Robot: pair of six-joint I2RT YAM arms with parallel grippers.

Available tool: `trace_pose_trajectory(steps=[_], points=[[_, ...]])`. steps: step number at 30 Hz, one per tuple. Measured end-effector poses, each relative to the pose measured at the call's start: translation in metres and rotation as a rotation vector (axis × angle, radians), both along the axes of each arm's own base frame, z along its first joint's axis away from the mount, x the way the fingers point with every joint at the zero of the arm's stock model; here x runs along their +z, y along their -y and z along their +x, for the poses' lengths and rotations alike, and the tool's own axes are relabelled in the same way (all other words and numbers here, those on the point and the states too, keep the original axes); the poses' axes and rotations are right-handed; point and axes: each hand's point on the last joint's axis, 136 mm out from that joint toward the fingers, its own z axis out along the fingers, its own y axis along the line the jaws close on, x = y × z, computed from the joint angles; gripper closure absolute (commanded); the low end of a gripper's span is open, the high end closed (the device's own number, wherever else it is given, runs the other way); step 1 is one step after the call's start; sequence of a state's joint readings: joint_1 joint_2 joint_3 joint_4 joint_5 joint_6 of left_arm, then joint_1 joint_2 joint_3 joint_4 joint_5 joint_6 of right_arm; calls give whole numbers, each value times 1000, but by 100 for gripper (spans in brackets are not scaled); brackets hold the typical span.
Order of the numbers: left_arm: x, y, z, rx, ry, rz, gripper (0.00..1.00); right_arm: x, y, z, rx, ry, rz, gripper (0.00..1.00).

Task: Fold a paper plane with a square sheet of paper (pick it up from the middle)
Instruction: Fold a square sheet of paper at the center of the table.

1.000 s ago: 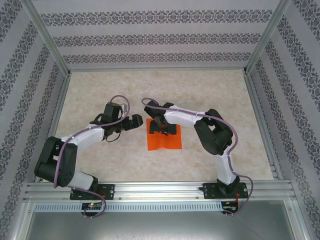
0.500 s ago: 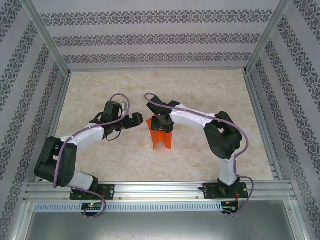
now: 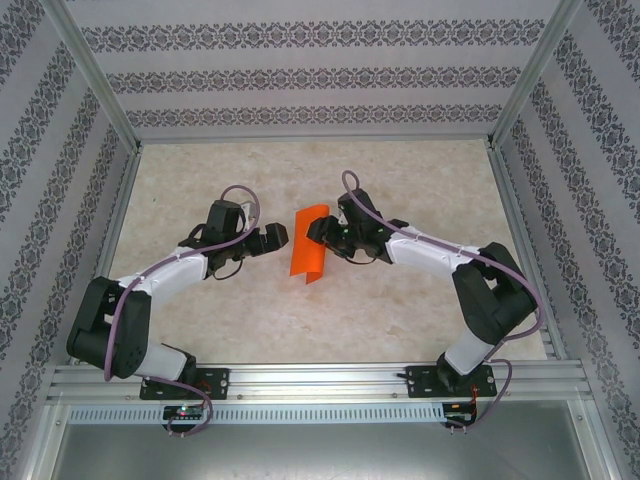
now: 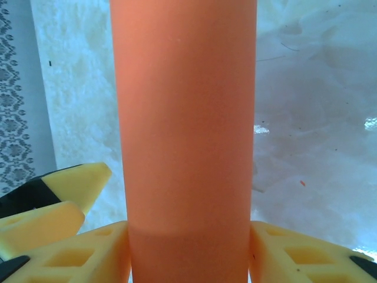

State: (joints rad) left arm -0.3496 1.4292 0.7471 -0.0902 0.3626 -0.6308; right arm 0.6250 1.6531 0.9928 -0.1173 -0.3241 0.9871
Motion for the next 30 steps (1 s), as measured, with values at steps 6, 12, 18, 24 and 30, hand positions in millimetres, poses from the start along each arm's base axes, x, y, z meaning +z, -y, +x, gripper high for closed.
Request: trace_pose_trajectory(steps=[6, 12, 18, 24, 30], points=[[7, 24, -1, -65, 3, -21, 3, -37, 20, -16, -35, -65, -9, 40], [3, 39, -2, -104, -12, -22, 5, -51, 32, -20, -43, -84, -79, 29], [7, 48, 2, -127, 0, -24, 7, -64, 52, -28, -65, -114, -185, 21], [15, 57, 3, -159, 23, -24, 16, -53, 68, -23, -124, -89, -209, 20], [14, 69, 4, -195, 19, -10, 23, -62, 82, -27, -150, -125, -265, 21]])
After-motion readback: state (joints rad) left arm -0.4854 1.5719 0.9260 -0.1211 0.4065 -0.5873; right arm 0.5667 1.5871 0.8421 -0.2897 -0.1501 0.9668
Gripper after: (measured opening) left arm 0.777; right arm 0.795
